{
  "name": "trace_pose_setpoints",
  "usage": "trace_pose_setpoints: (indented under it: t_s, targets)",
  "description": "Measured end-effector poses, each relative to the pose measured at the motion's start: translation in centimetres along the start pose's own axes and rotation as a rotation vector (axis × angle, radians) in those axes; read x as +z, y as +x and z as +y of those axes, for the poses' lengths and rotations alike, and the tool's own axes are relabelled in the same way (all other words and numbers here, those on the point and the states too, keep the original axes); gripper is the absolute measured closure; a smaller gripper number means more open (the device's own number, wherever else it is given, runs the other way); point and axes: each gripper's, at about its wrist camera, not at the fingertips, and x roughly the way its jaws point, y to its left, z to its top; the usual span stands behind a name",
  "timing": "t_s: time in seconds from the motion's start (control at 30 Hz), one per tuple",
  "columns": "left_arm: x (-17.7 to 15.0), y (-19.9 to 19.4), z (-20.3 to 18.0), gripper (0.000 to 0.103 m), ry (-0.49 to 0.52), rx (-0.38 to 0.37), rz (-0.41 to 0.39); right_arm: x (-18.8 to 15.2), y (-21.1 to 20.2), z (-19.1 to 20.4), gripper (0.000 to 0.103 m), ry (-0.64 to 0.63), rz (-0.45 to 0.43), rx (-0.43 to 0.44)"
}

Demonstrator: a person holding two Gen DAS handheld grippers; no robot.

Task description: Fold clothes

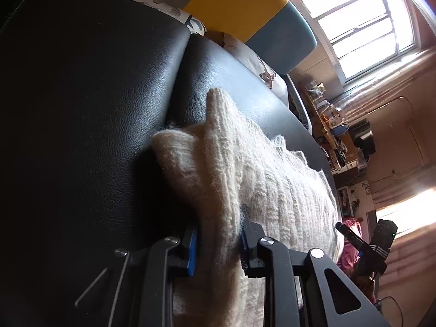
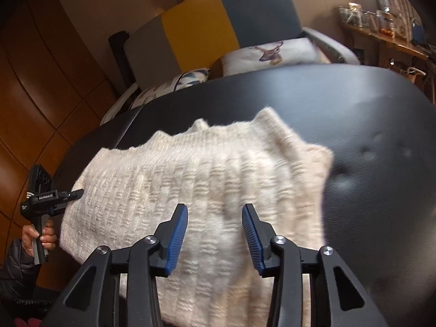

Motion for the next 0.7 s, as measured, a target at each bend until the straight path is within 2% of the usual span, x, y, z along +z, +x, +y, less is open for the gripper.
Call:
trace_pose_setpoints:
  t_s: [0.23,0.33,0.47,0.7]
  targets:
    - [-0.2,-0.1,0.4,0.075,-0.021,-0.019,-0.023,0.8,-1.1,-0.9,0.061,-0.08,0.046,-0.047]
    - [-0.6,-0.3,0.6,0.073,-0.022,-0.02,-0.048,1.2,0.3,-1.3,0.061,-0.103,0.108,-0.059]
    - [-0.4,-0.2,0.9,0.071,-0.058,-0.017,-0.041,1.4,2.7,-1.8,0.062,-0.15,0.208,-0.103]
    - [0.1,-0.7,1.4,0.084,-0.157,-0.052,-0.048,1.5,4.4,-1.1,0.061,-0.226,0.301,-0.148]
